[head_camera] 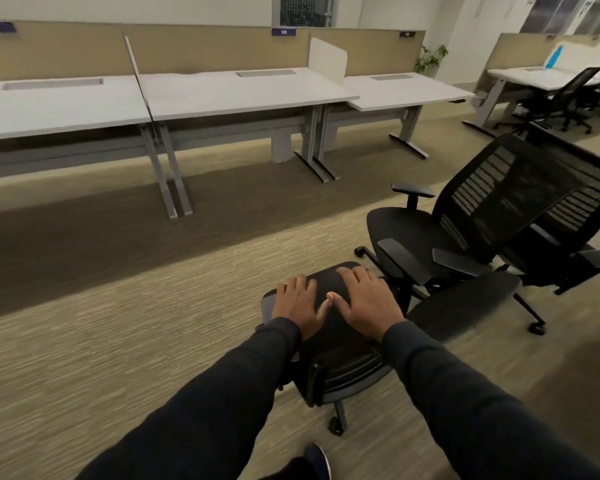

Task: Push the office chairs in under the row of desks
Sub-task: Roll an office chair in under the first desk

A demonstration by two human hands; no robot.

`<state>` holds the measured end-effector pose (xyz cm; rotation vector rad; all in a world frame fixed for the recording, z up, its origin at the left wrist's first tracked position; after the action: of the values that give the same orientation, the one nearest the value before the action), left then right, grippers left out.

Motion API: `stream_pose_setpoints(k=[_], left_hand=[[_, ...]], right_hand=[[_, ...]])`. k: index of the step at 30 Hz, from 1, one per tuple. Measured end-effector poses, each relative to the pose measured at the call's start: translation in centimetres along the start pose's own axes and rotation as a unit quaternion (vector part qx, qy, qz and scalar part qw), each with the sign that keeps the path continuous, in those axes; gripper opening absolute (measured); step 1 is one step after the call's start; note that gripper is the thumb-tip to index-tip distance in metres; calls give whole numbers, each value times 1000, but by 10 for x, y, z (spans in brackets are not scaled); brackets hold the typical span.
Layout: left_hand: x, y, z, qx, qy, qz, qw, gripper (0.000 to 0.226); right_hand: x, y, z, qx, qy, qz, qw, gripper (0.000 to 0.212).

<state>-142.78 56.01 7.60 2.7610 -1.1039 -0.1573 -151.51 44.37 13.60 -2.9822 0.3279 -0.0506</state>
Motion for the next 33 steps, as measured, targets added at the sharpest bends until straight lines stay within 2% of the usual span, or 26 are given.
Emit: stream_pose_setpoints(k=[4,6,11,16,21,25,30,33], left_hand=[[31,31,11,-11,-1,-4,1000,78],[60,65,17,-8,-2,-13,1000,78],[94,115,16,-3,8,-10,1000,62],[105,144,20,1,11,-22,1000,60],[97,169,35,-6,-4,-93,996,61],[83,176,43,-9,-28,-139,990,61],[66,202,33,-6,-6,-228,974,56],[59,214,30,-16,-2,-249,968,56]], right_hand=[[7,41,-4,1,3,-5,1000,64],[11,86,-6,0,-9,-8,1000,64],[10,153,-15,14,-23,3,1000,63],[8,200,-24,46,-14,-3,999,60],[-3,261,-17,45,-19,-30,998,58],[-14,296,-8,51,-14,-17,998,55],[-24,341,-11,65,-17,-58,996,54],[-26,358,-11,56,-18,-85,995,58]])
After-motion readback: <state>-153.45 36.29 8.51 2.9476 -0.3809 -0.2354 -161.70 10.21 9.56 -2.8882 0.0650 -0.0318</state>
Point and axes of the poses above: each hand's wrist, its own x-axis towards the middle knuckle, its own z-axis out of the palm, y = z × x, the point moved 5 cm from there along x, towards the middle knuckle, and after that the axes turned 5 degrees about -y, right-handed, at the moved point
